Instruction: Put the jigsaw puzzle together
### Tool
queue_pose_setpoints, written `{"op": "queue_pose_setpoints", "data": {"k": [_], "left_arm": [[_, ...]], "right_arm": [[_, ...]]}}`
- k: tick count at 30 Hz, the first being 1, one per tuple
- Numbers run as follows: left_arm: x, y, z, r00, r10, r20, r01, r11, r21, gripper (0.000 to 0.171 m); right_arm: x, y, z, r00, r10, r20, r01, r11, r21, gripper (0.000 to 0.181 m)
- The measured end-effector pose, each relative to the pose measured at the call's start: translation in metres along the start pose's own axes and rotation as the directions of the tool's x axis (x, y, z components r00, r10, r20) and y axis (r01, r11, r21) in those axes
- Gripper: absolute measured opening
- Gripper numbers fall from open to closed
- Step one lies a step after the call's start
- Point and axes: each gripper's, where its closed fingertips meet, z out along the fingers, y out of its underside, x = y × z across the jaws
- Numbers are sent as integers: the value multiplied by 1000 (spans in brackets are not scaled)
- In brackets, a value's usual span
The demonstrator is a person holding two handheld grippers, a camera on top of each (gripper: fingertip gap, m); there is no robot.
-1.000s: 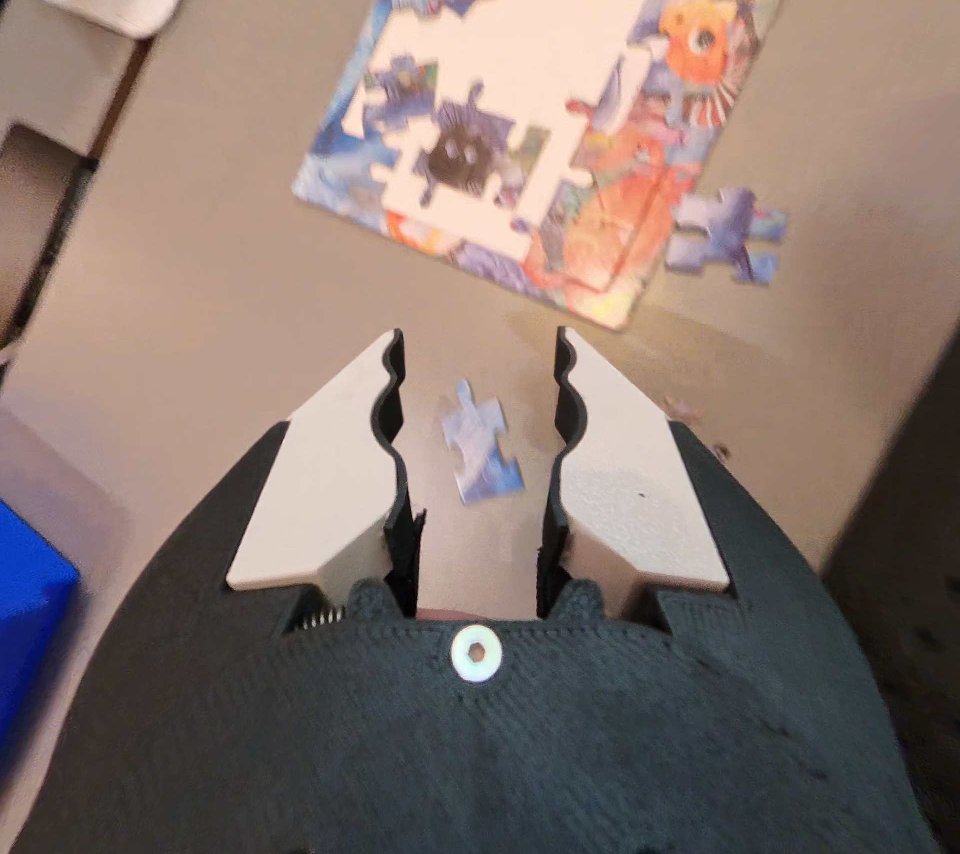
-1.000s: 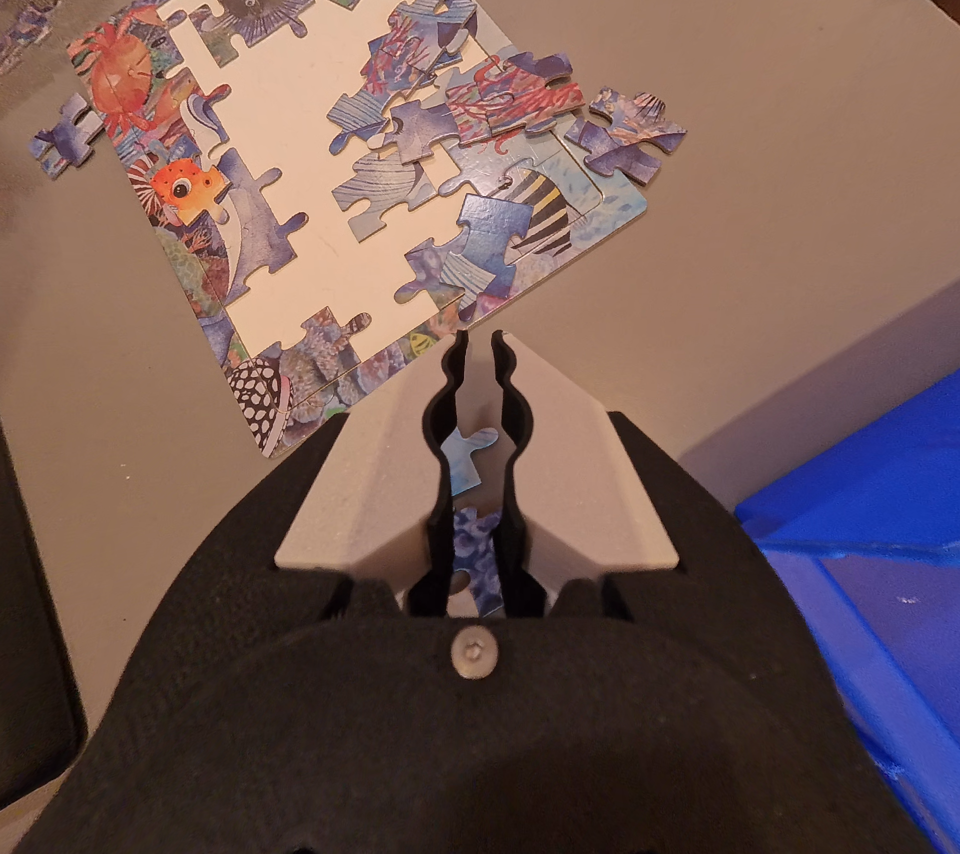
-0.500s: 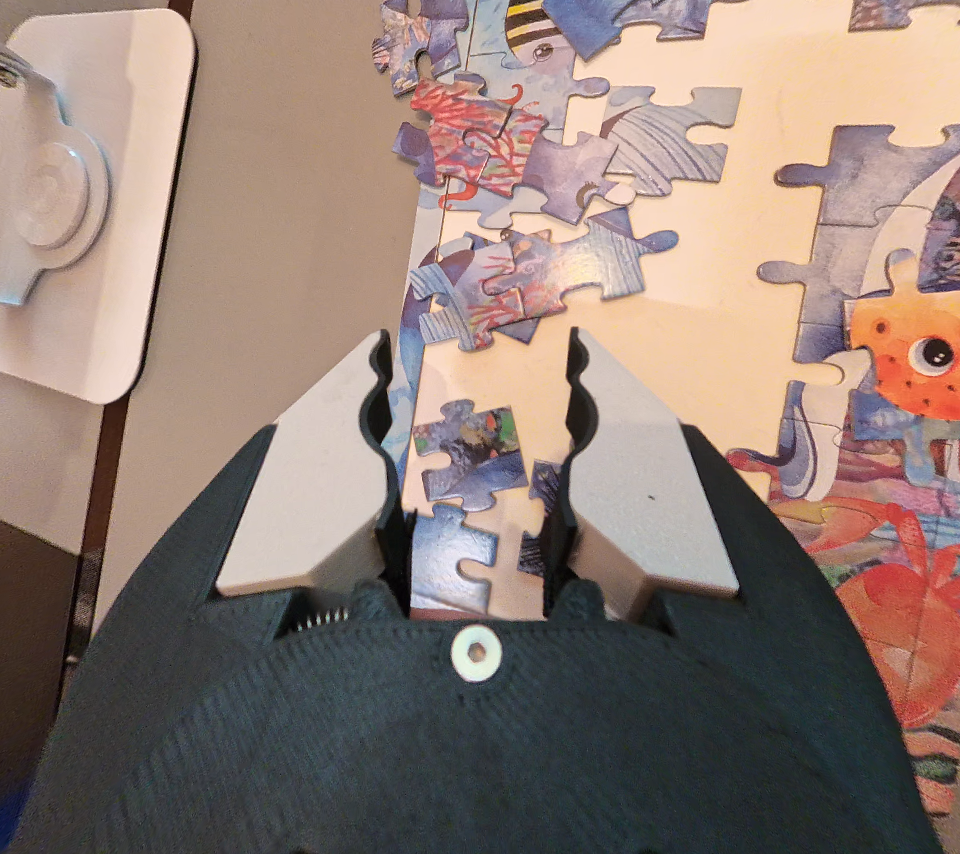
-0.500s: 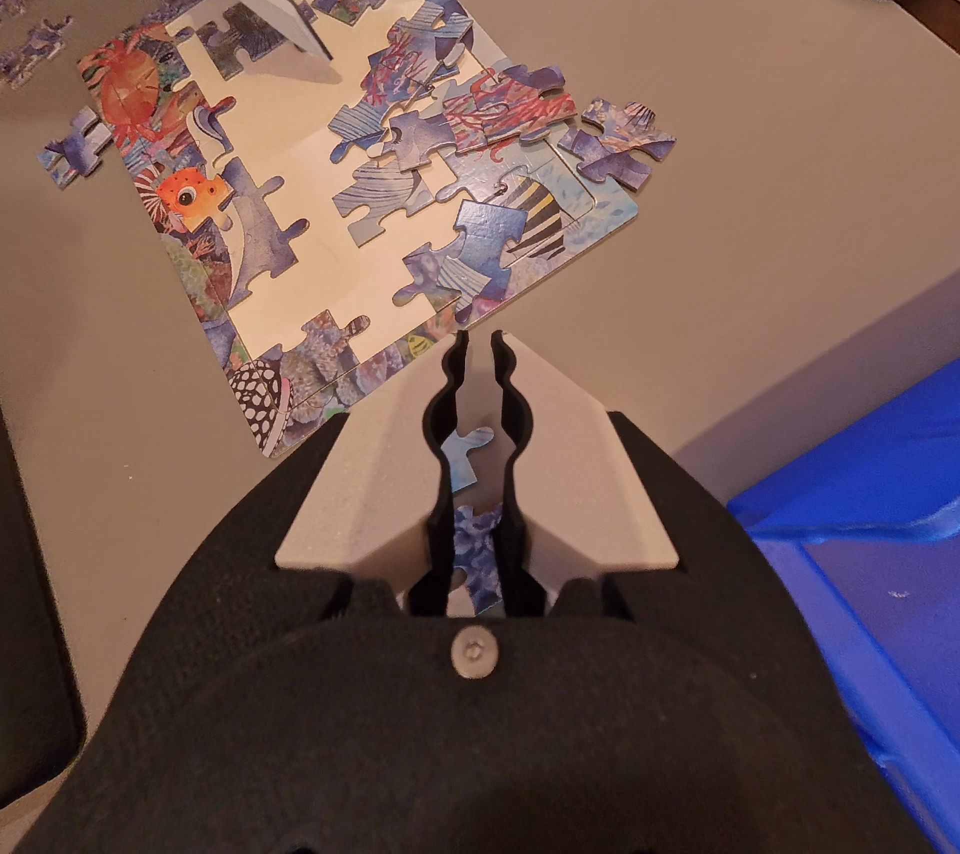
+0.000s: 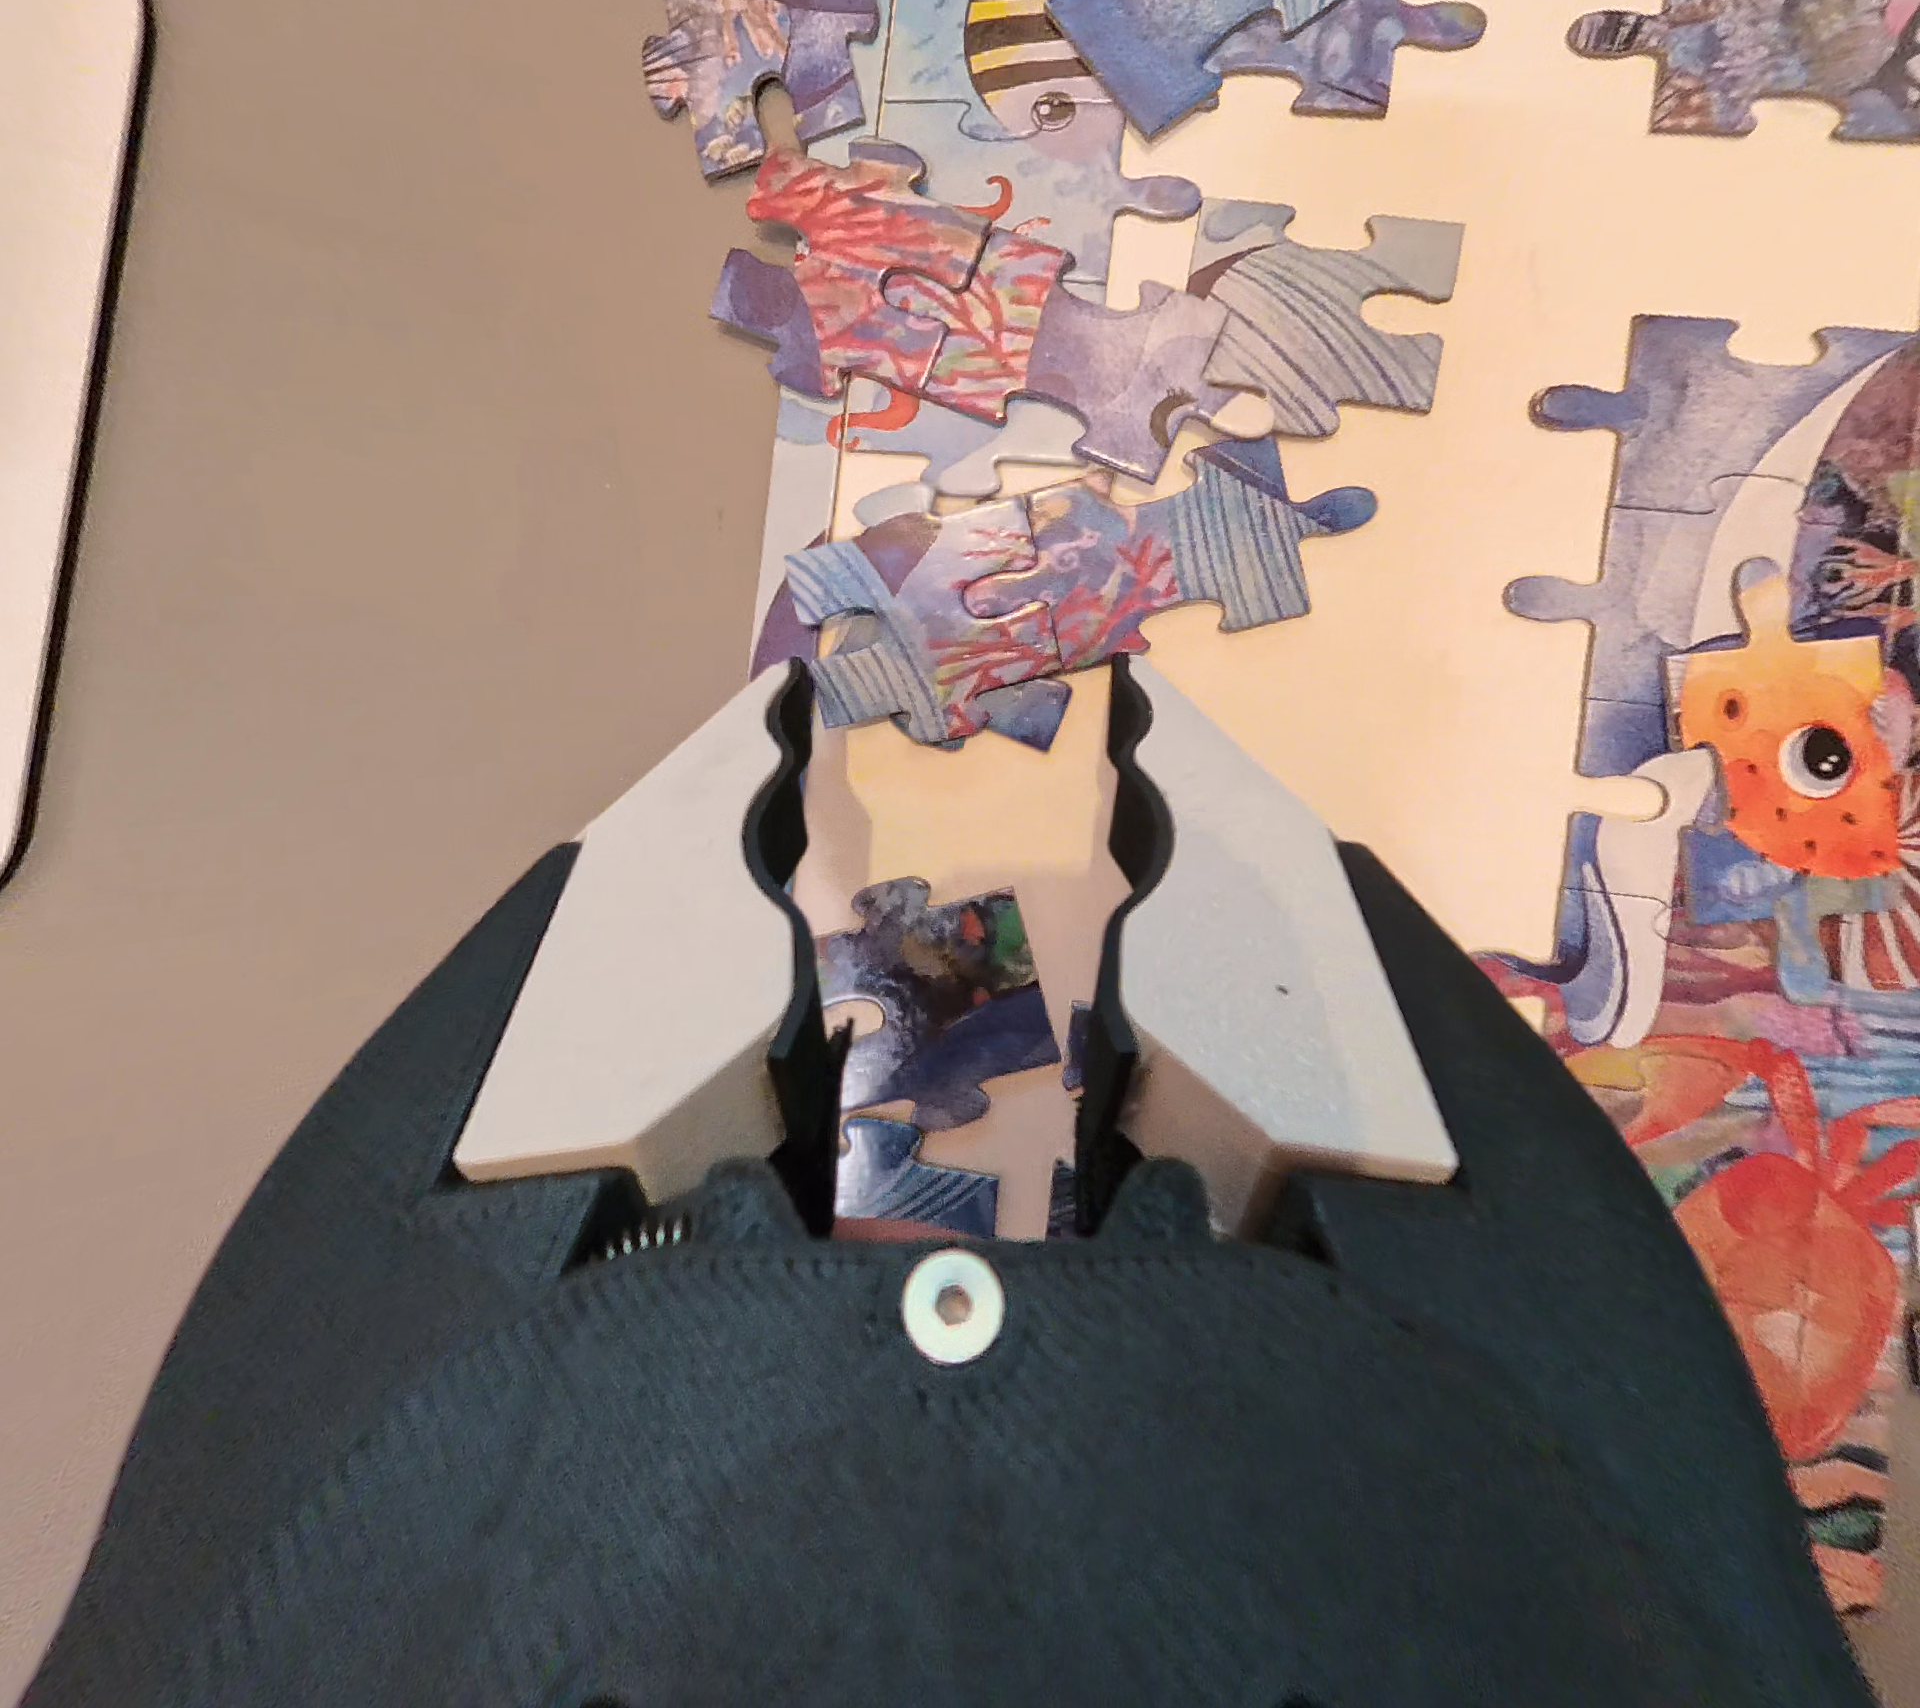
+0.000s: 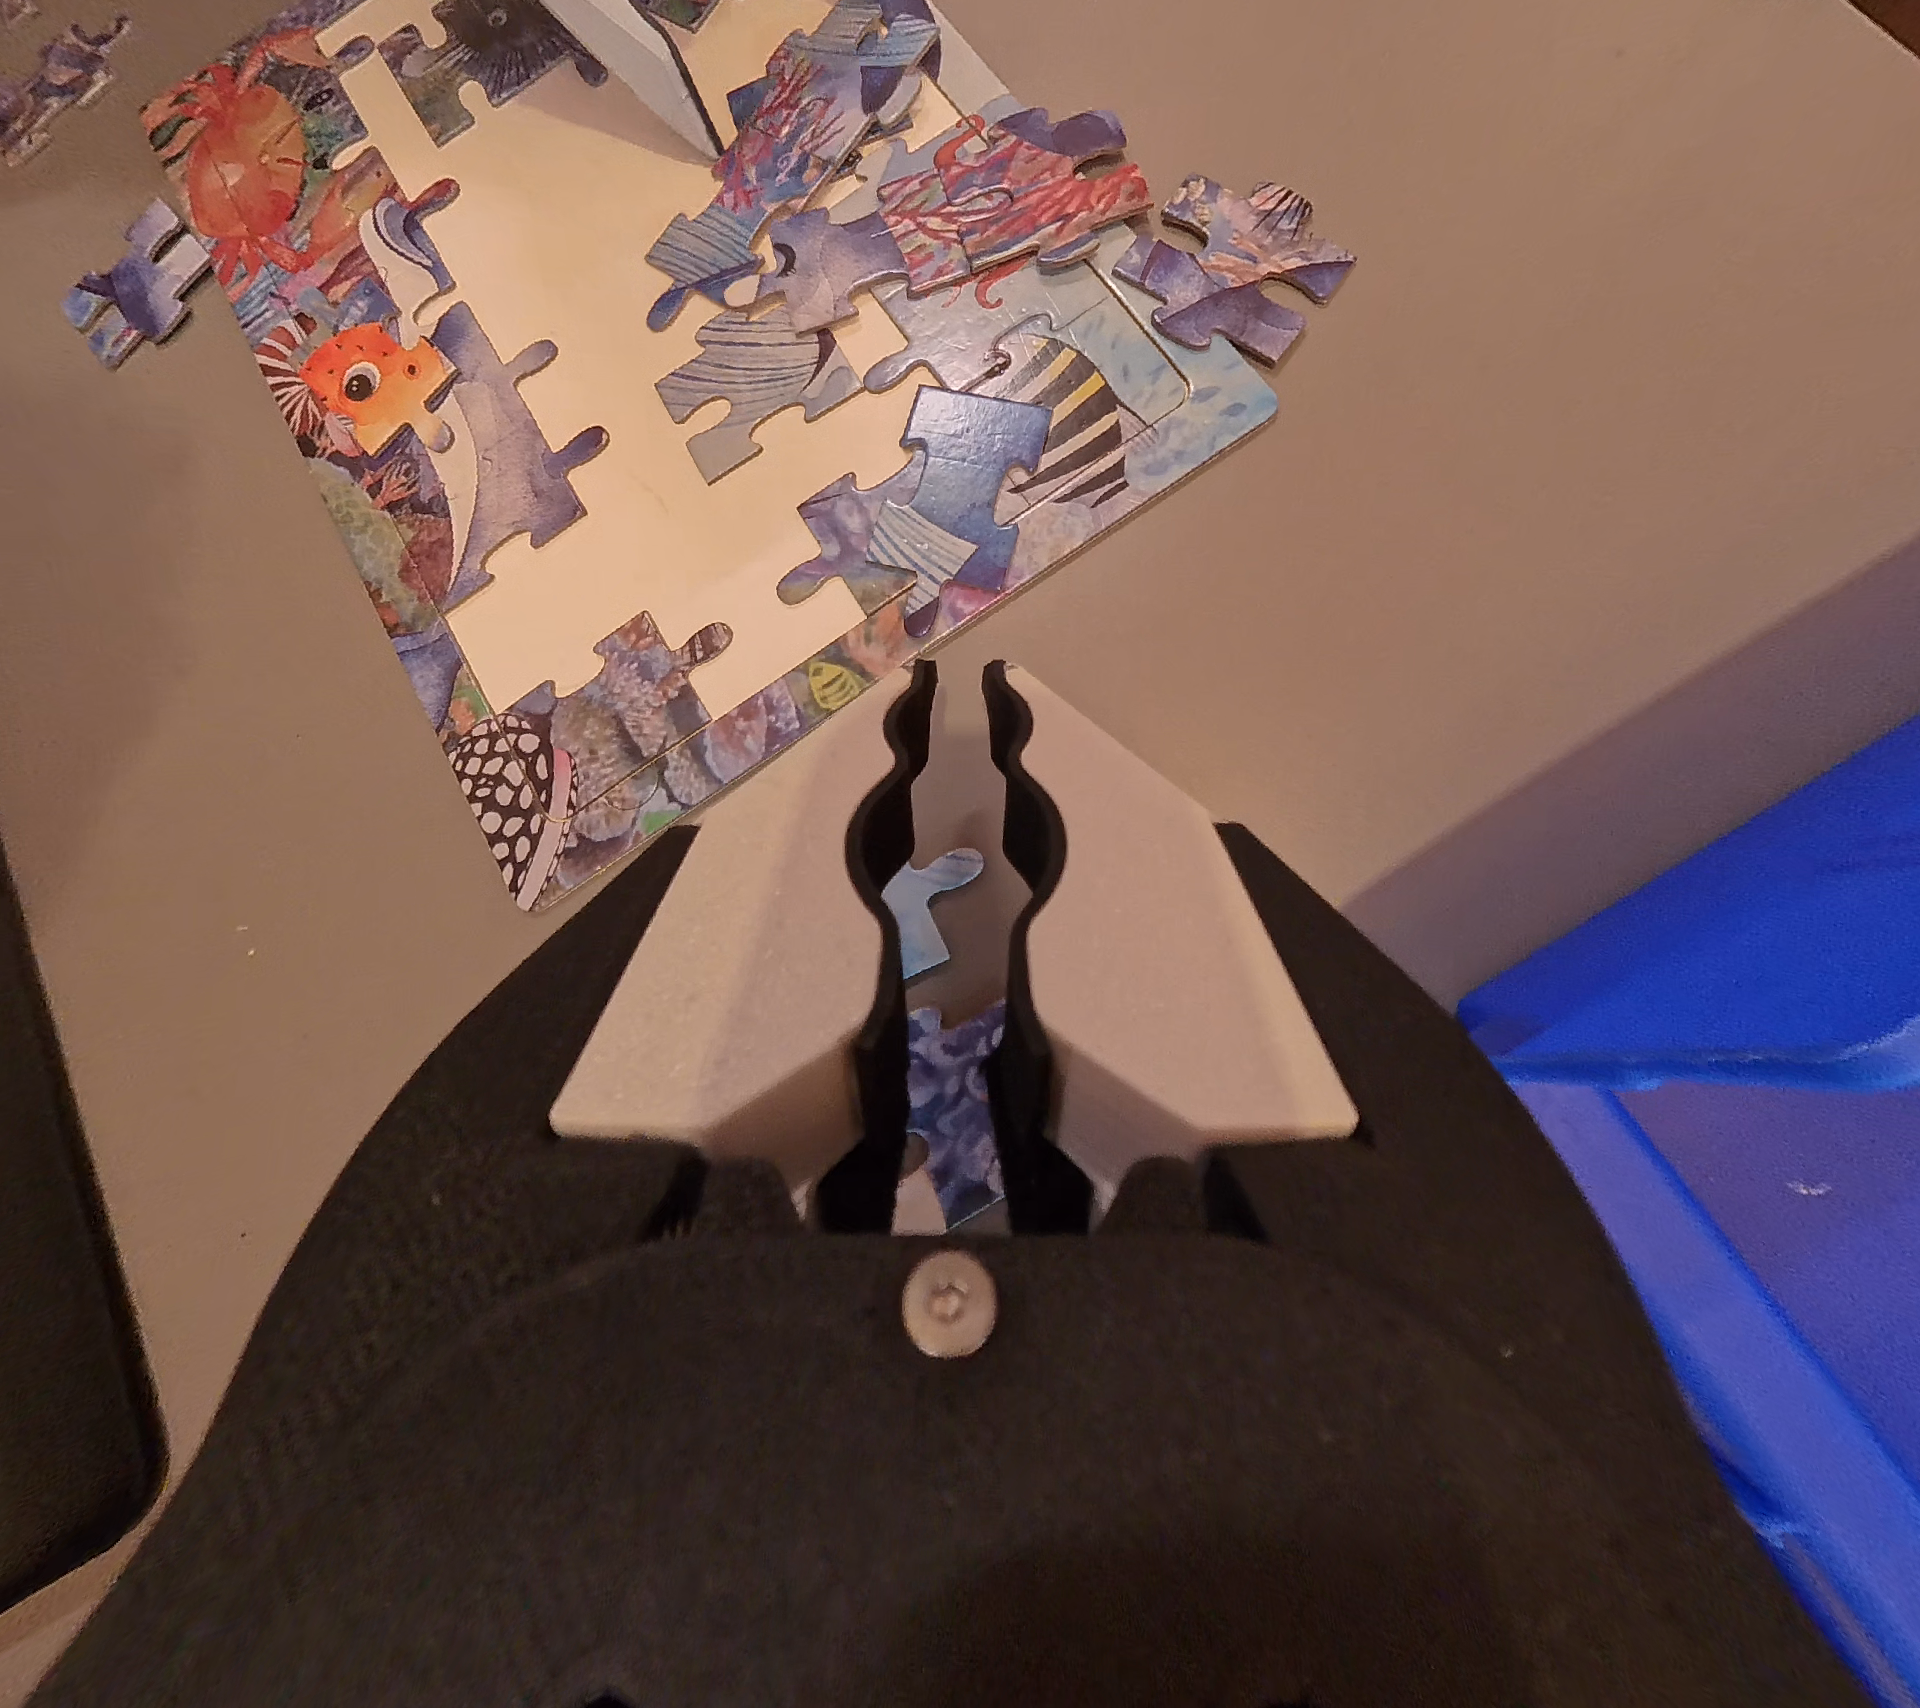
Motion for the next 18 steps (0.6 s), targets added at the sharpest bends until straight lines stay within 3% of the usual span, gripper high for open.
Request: {"op": "queue_pose_setpoints", "data": {"k": [5,10,18], "left_arm": [[1,-5,5,998,-29,-52,31,999,33,54],[3,-7,4,999,-13,-48,16,998,56,34],[8,-5,0,1000,2,-17,-1,997,72,30]], "right_arm": [[0,0,-1,1000,0,0,0,1000,1,9],[0,0,-2,1000,0,-1,0,1000,3,9],[-1,1,-1,1000,-2,1,2,1000,-2,9]]}}
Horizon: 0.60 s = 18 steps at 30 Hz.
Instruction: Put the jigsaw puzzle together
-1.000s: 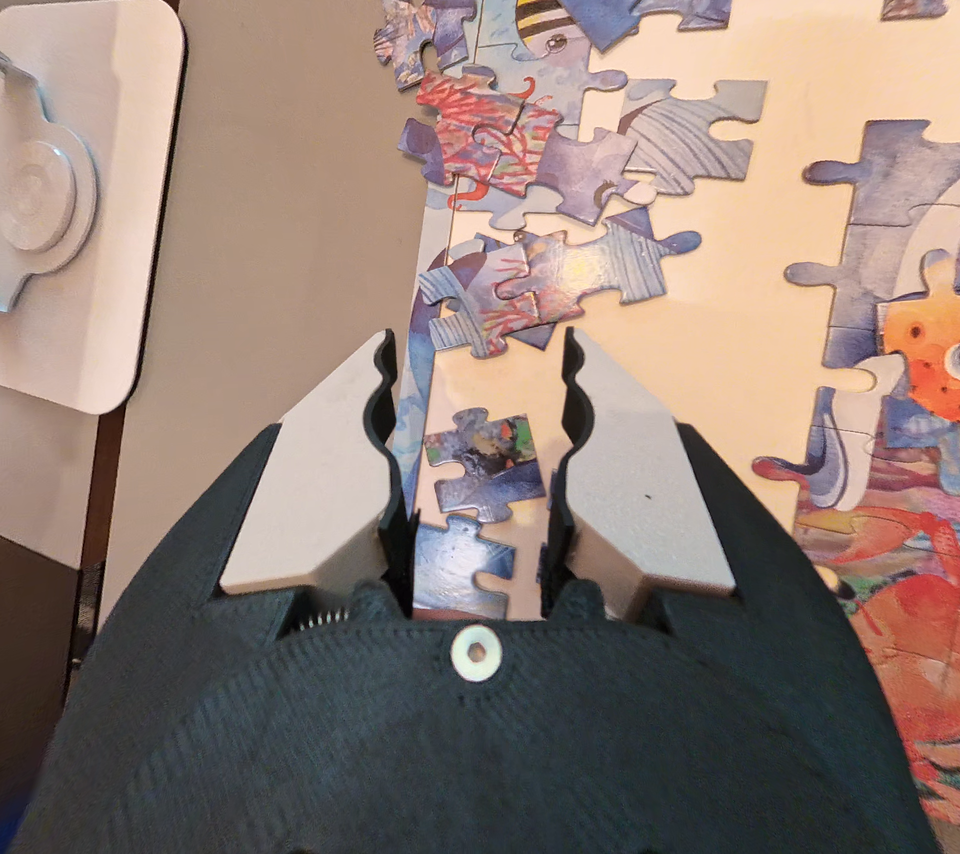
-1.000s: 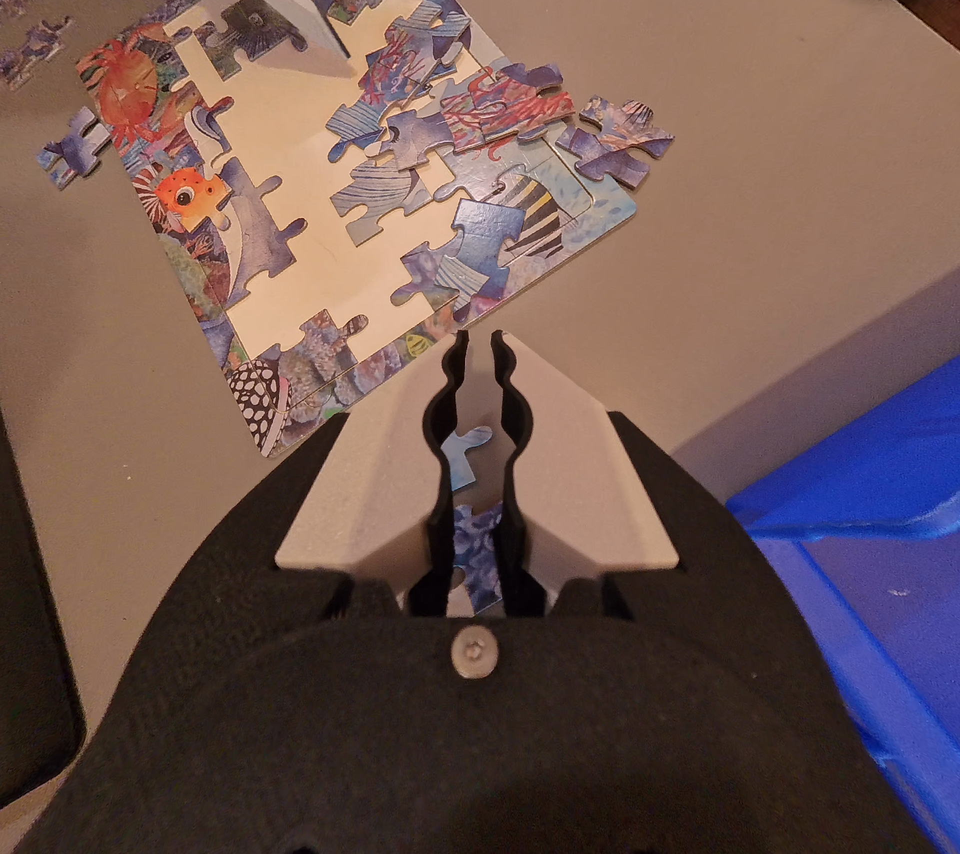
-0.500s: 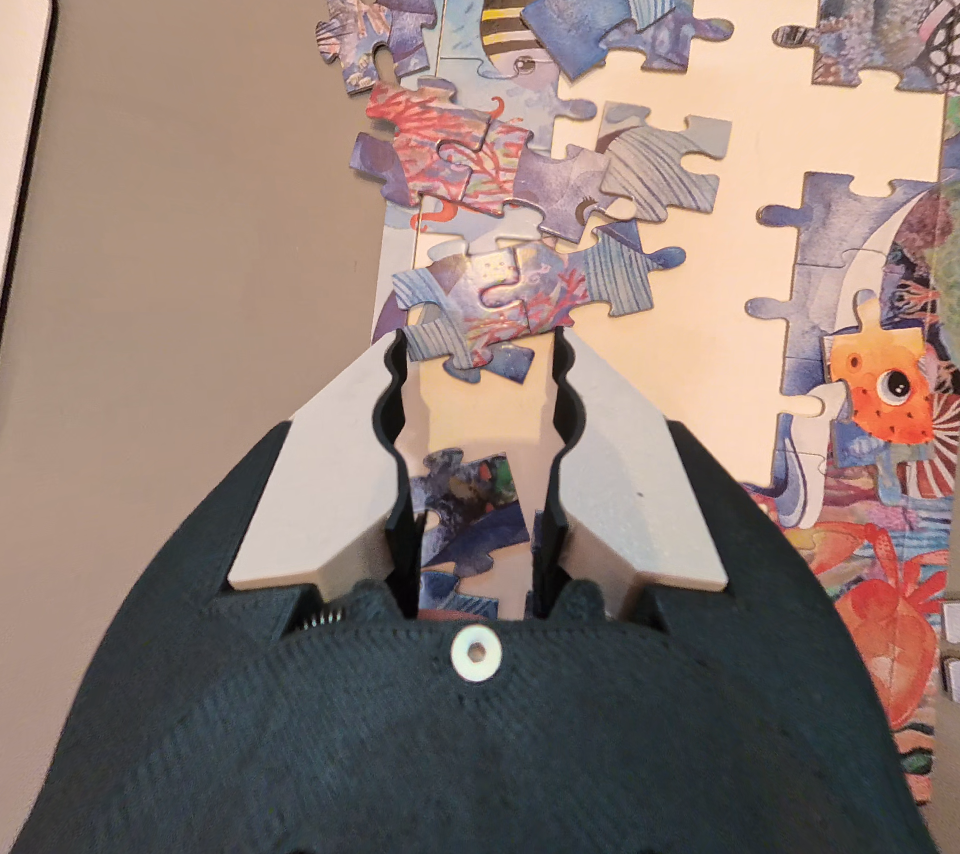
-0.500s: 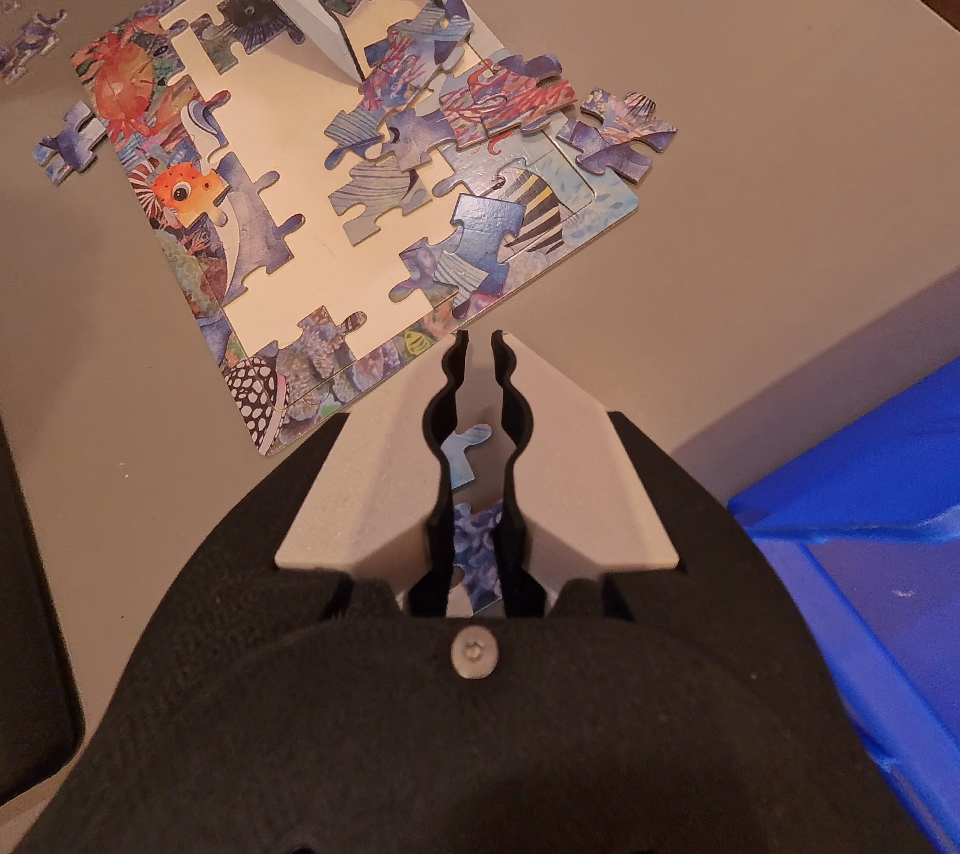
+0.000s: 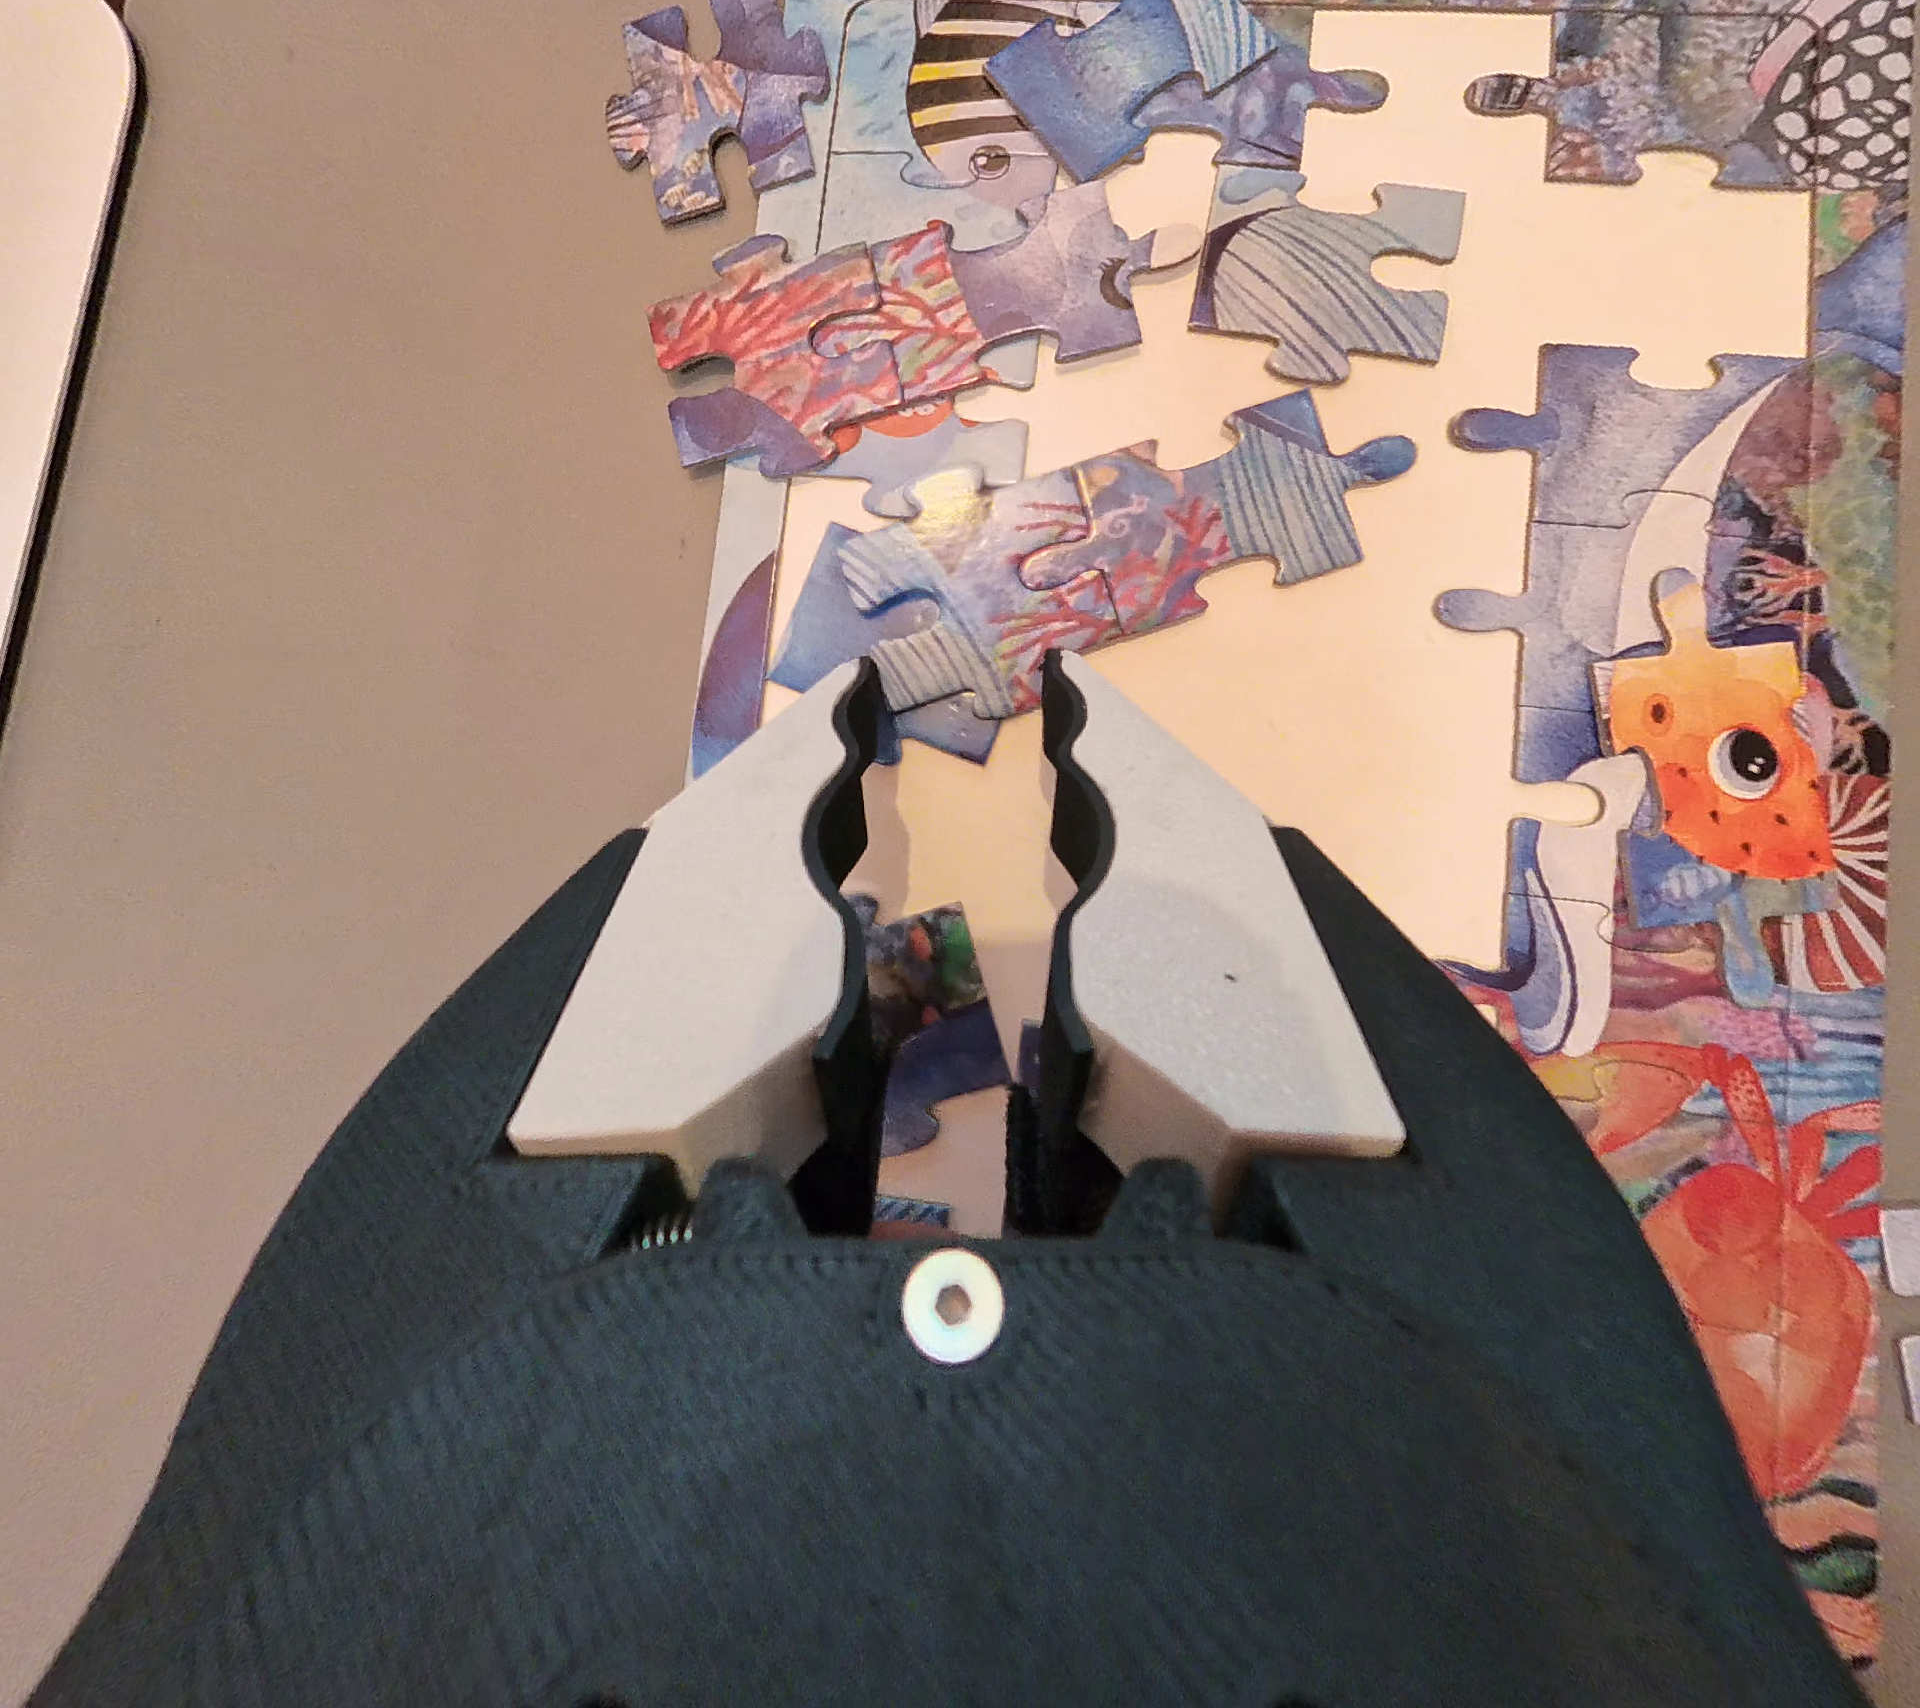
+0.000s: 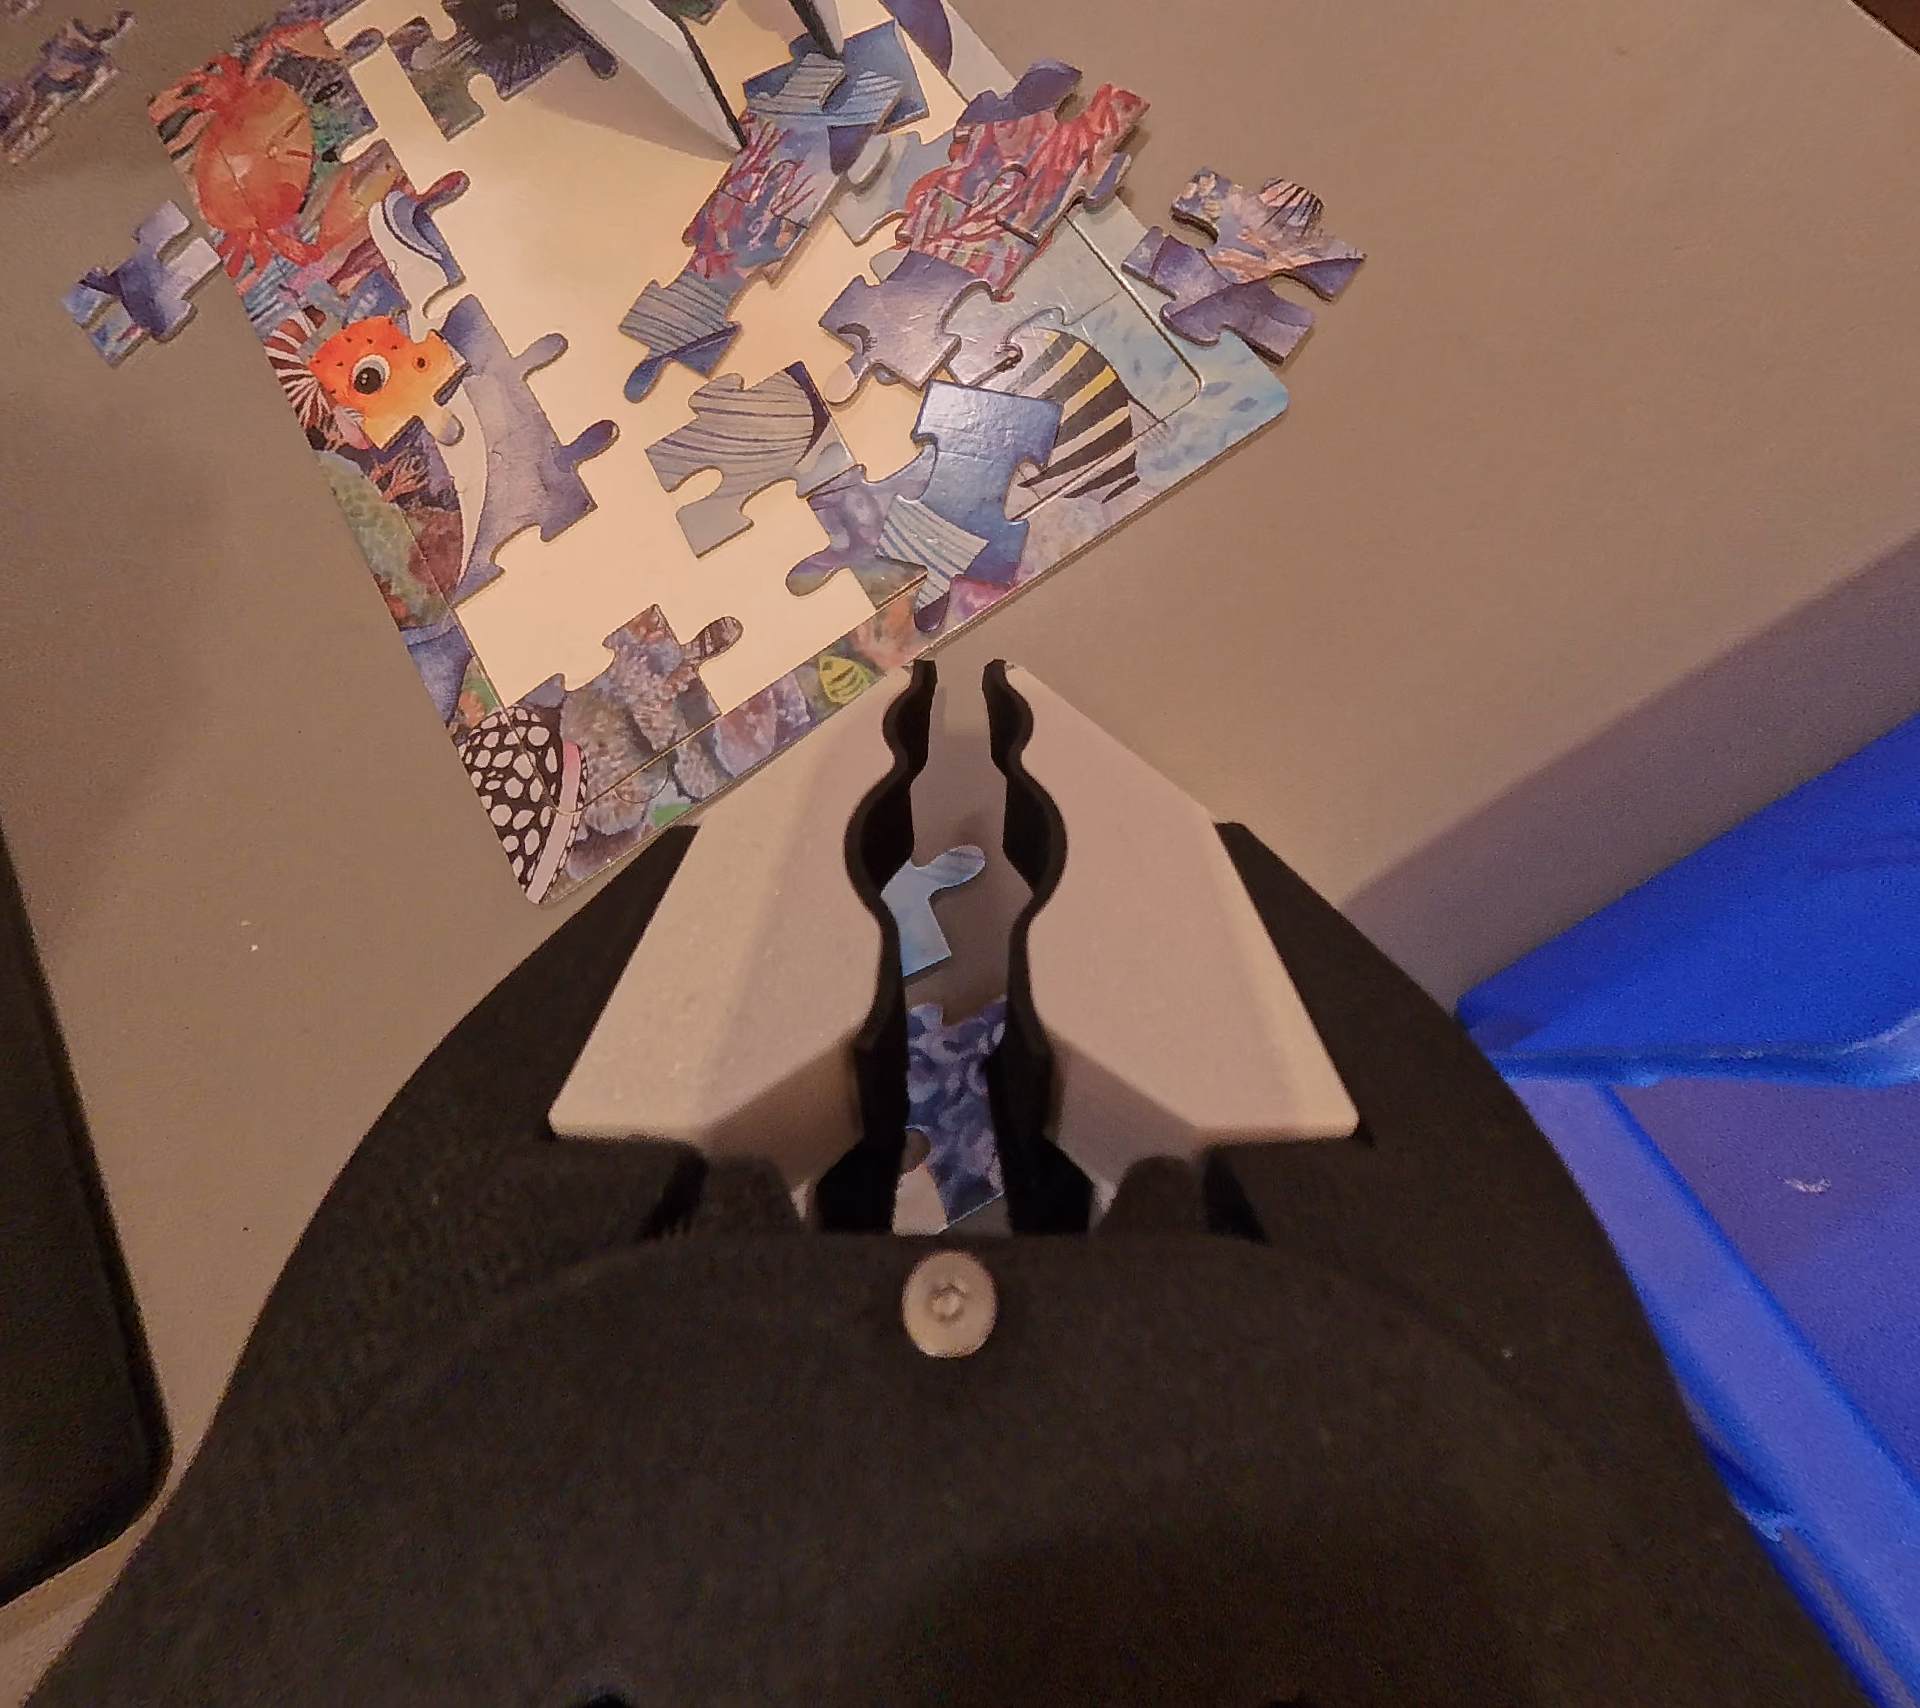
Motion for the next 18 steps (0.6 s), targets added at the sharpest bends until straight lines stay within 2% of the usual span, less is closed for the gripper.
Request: {"op": "queue_pose_setpoints", "data": {"k": [18], "left_arm": [[-3,2,-32,988,37,149,-42,999,32,28]], "right_arm": [[-1,-1,0,1000,-4,-1,4,1000,2,9]]}}
